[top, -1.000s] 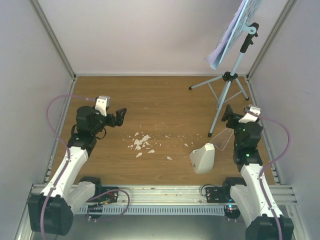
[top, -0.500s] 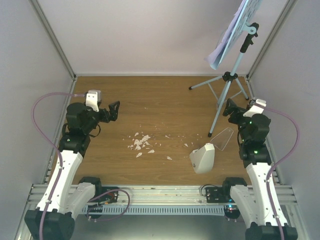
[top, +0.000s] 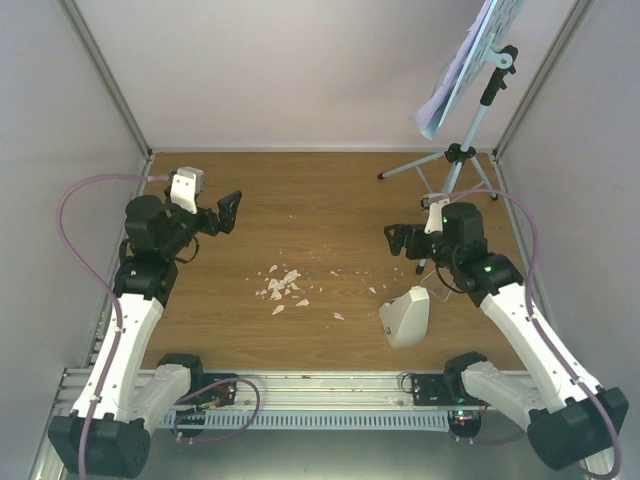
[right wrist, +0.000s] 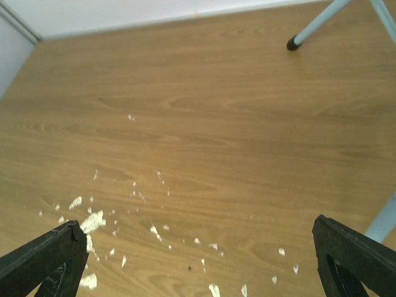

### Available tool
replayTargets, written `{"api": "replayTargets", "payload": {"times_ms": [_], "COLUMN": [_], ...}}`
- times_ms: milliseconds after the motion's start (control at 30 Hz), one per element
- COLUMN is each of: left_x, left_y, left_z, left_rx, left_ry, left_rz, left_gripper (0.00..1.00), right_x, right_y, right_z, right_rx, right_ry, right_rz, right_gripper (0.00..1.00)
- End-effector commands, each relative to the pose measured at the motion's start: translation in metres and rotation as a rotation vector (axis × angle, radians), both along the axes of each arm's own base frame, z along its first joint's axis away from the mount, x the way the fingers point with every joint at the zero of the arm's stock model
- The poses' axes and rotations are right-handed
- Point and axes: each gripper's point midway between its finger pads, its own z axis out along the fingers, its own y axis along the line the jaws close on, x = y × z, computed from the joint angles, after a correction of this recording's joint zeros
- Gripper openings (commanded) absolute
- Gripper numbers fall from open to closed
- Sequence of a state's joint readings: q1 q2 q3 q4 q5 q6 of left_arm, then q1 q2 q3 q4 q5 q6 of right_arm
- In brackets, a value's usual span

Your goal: Pack up the instrument practice props

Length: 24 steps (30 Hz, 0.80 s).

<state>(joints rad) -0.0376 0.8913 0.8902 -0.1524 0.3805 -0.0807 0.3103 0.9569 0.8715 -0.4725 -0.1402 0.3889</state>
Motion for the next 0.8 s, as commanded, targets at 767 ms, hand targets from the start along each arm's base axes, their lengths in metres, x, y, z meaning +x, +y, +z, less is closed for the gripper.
{"api": "replayTargets", "payload": {"times_ms": [767], "left_x": [0.004], "left_y": [0.006], "left_z": [-0.008], "left_rx": [0.052], "left_ry": [-0.032], "left_rz": [0.020], "left_gripper": [0.99], "right_x": [-0.138], "right_y": [0.007], "right_z": [-0.068], "right_rx": [-0.205], "right_ry": [0.479], "right_rz": [-0.005], "right_gripper": [1.00]}}
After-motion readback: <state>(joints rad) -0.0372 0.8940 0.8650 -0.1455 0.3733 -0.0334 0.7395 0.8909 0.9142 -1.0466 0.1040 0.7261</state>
